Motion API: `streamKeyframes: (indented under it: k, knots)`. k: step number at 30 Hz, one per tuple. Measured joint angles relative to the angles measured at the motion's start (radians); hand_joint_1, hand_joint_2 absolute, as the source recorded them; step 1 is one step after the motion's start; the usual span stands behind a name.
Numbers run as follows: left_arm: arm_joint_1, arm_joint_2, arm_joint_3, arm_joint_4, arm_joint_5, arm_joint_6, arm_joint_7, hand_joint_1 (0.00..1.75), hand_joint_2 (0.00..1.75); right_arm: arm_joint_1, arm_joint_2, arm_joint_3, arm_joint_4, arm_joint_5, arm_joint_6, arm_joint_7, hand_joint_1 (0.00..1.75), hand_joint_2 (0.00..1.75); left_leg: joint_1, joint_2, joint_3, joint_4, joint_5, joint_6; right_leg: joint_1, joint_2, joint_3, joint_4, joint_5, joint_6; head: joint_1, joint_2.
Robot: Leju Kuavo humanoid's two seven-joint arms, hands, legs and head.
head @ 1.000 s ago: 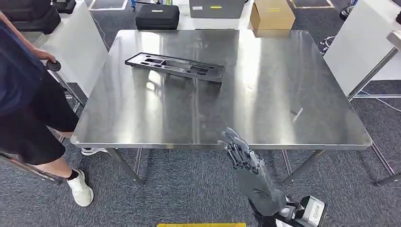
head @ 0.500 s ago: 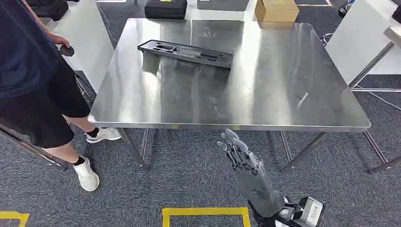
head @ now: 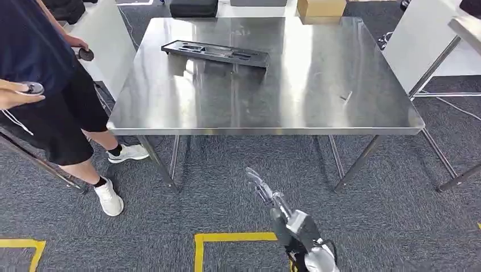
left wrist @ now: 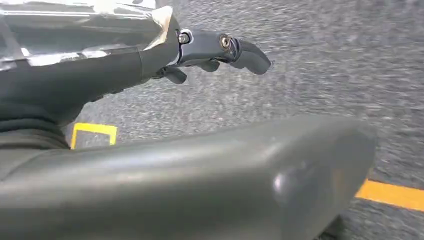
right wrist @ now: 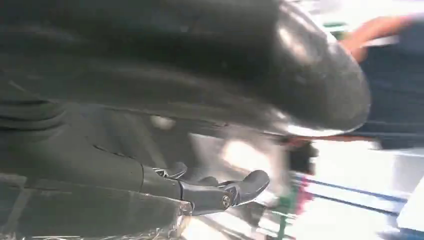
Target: Take the parts from the cabinet and place them on the table.
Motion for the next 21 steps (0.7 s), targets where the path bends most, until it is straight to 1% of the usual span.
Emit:
streamKeyframes:
  k: [1, 2, 3, 4, 5, 6, 7, 8, 9, 10, 11, 12, 13, 14, 15, 16, 17, 18, 19, 20, 21]
  knots:
    - [-0.001, 0.0, 0.0, 0.0, -0.003, -0.002, 0.001, 0.0, 0.0, -0.017, 0.007, 0.0, 0.07, 0.007, 0.002, -0.002, 0.0, 0.0, 0.001, 0.0, 0.062, -0.088, 0.016, 0.003, -0.002, 0.0, -0.01, 0.007, 0.004, 0.006, 0.0, 0.0]
    - [-0.003, 0.001, 0.0, 0.0, -0.008, -0.002, 0.003, 0.0, 0.0, -0.04, 0.019, -0.002, 0.16, 0.013, 0.002, -0.005, 0.0, 0.0, 0.001, -0.002, 0.107, -0.166, -0.013, 0.007, -0.001, 0.0, -0.019, 0.011, 0.007, 0.011, 0.0, 0.0]
    - [-0.003, 0.002, 0.0, 0.0, -0.01, -0.003, 0.005, 0.0, 0.0, -0.065, 0.03, -0.005, 0.257, 0.023, -0.012, -0.006, 0.0, 0.0, -0.005, -0.005, 0.127, -0.2, -0.019, 0.01, 0.005, -0.002, -0.027, 0.015, 0.013, 0.02, 0.0, 0.0]
    - [-0.003, 0.003, 0.0, 0.0, -0.012, -0.002, 0.006, 0.0, 0.0, -0.088, 0.041, -0.008, 0.352, 0.039, -0.043, 0.014, 0.0, 0.0, -0.008, -0.005, 0.121, -0.2, -0.018, 0.012, 0.004, -0.004, -0.029, 0.014, 0.022, 0.033, 0.0, 0.0]
    - [-0.002, 0.003, 0.0, 0.0, -0.013, 0.001, 0.007, 0.0, 0.0, -0.104, 0.05, -0.013, 0.442, 0.047, -0.08, 0.044, 0.0, 0.0, -0.014, -0.005, 0.119, -0.201, -0.017, 0.015, 0.002, -0.004, -0.032, 0.011, 0.029, 0.04, -0.002, 0.0]
    - [-0.002, 0.005, 0.0, 0.0, -0.018, 0.003, 0.009, 0.0, 0.0, -0.114, 0.056, -0.024, 0.523, 0.047, -0.117, 0.072, 0.0, 0.0, -0.015, -0.006, 0.115, -0.207, -0.013, 0.022, 0.002, -0.006, -0.035, 0.01, 0.036, 0.047, -0.001, 0.0]
    - [-0.001, 0.004, 0.0, 0.0, -0.019, 0.008, 0.011, 0.0, 0.0, -0.119, 0.059, -0.036, 0.597, 0.049, -0.152, 0.098, 0.0, 0.0, -0.006, -0.003, 0.11, -0.217, -0.001, 0.04, 0.006, -0.006, -0.043, 0.015, 0.029, 0.052, 0.0, 0.0]
    - [-0.002, 0.003, 0.0, 0.0, -0.02, 0.013, 0.011, 0.0, 0.0, -0.121, 0.06, -0.044, 0.651, 0.06, -0.189, 0.134, 0.0, 0.0, -0.009, -0.003, 0.102, -0.217, 0.007, 0.051, 0.002, -0.001, -0.06, 0.037, 0.0, 0.048, 0.001, 0.0]
    - [-0.002, 0.003, 0.0, 0.0, -0.021, 0.018, 0.011, 0.0, 0.0, -0.119, 0.06, -0.048, 0.707, 0.078, -0.235, 0.177, 0.0, 0.0, -0.009, -0.002, 0.091, -0.217, 0.015, 0.063, 0.002, 0.003, -0.082, 0.1, -0.051, 0.037, 0.005, 0.0]
    - [-0.002, 0.003, 0.0, 0.0, -0.024, 0.021, 0.013, 0.0, 0.0, -0.119, 0.059, -0.05, 0.754, 0.1, -0.273, 0.218, 0.0, 0.0, -0.01, 0.0, 0.079, -0.217, 0.023, 0.068, 0.002, 0.007, -0.108, 0.183, -0.101, 0.03, 0.005, 0.0]
    - [-0.001, 0.003, -0.001, 0.0, -0.026, 0.025, 0.014, 0.0, 0.0, -0.116, 0.058, -0.05, 0.793, 0.121, -0.309, 0.26, 0.0, 0.0, -0.012, 0.001, 0.068, -0.217, 0.031, 0.07, 0.002, 0.01, -0.13, 0.259, -0.138, 0.028, 0.004, 0.0]
    - [-0.001, 0.003, -0.001, 0.0, -0.029, 0.03, 0.015, 0.0, 0.0, -0.111, 0.057, -0.05, 0.831, 0.139, -0.34, 0.305, 0.0, 0.0, -0.012, 0.003, 0.057, -0.217, 0.04, 0.071, 0.001, 0.01, -0.139, 0.318, -0.156, 0.033, 0.005, 0.0]
    - [-0.001, 0.003, -0.001, 0.0, -0.031, 0.031, 0.016, 0.0, 0.0, -0.102, 0.055, -0.05, 0.862, 0.145, -0.351, 0.343, 0.0, 0.0, -0.013, 0.003, 0.047, -0.217, 0.048, 0.07, 0.001, 0.01, -0.13, 0.333, -0.15, 0.043, 0.003, 0.0]
    - [-0.001, 0.004, -0.002, 0.0, -0.032, 0.031, 0.017, 0.0, 0.0, -0.091, 0.052, -0.05, 0.889, 0.15, -0.354, 0.365, 0.0, 0.0, -0.012, 0.003, 0.035, -0.216, 0.058, 0.068, 0.001, 0.01, -0.096, 0.303, -0.124, 0.057, 0.006, 0.0]
    - [-0.001, 0.003, -0.002, 0.0, -0.034, 0.031, 0.017, 0.0, 0.0, -0.084, 0.049, -0.05, 0.907, 0.153, -0.357, 0.373, 0.0, 0.0, -0.012, 0.003, 0.025, -0.216, 0.066, 0.065, -0.001, 0.01, -0.049, 0.24, -0.096, 0.068, 0.005, 0.0]
    - [-0.001, 0.003, -0.004, 0.0, -0.035, 0.031, 0.017, 0.0, 0.0, -0.081, 0.046, -0.05, 0.922, 0.155, -0.359, 0.379, 0.0, 0.0, -0.012, 0.003, 0.016, -0.216, 0.075, 0.06, -0.002, 0.01, 0.015, 0.146, -0.073, 0.074, 0.005, 0.0]
    - [-0.001, 0.003, -0.006, 0.0, -0.035, 0.031, 0.018, 0.0, 0.0, -0.082, 0.045, -0.05, 0.934, 0.155, -0.359, 0.38, 0.0, 0.0, -0.012, 0.004, 0.011, -0.214, 0.083, 0.053, -0.002, 0.01, 0.082, 0.05, -0.076, 0.069, 0.005, 0.0]
    - [-0.002, 0.003, -0.008, 0.0, -0.036, 0.031, 0.018, 0.0, 0.0, -0.084, 0.045, -0.05, 0.941, 0.155, -0.359, 0.381, 0.0, 0.0, -0.019, 0.006, 0.004, -0.213, 0.089, 0.046, 0.005, 0.011, 0.127, -0.019, -0.096, 0.059, 0.006, 0.0]
    - [-0.002, 0.003, -0.008, 0.0, -0.039, 0.031, 0.018, 0.0, 0.0, -0.083, 0.045, -0.05, 0.95, 0.155, -0.36, 0.383, 0.0, 0.0, -0.019, 0.01, 0.004, -0.215, 0.101, 0.041, 0.01, 0.016, 0.121, -0.019, -0.096, 0.048, 0.0, 0.0]
    - [-0.002, 0.004, -0.009, 0.0, -0.039, 0.032, 0.018, 0.0, 0.0, -0.082, 0.045, -0.05, 0.961, 0.156, -0.36, 0.386, 0.0, 0.0, -0.02, 0.011, 0.004, -0.216, 0.109, 0.037, 0.011, 0.017, 0.107, -0.018, -0.092, 0.043, 0.003, 0.0]
    - [-0.001, 0.003, -0.01, 0.0, -0.039, 0.032, 0.018, 0.0, 0.0, -0.08, 0.045, -0.05, 0.969, 0.156, -0.36, 0.398, 0.0, 0.0, -0.019, 0.011, 0.004, -0.217, 0.117, 0.032, 0.012, 0.016, 0.102, -0.011, -0.088, 0.037, 0.0, 0.0]
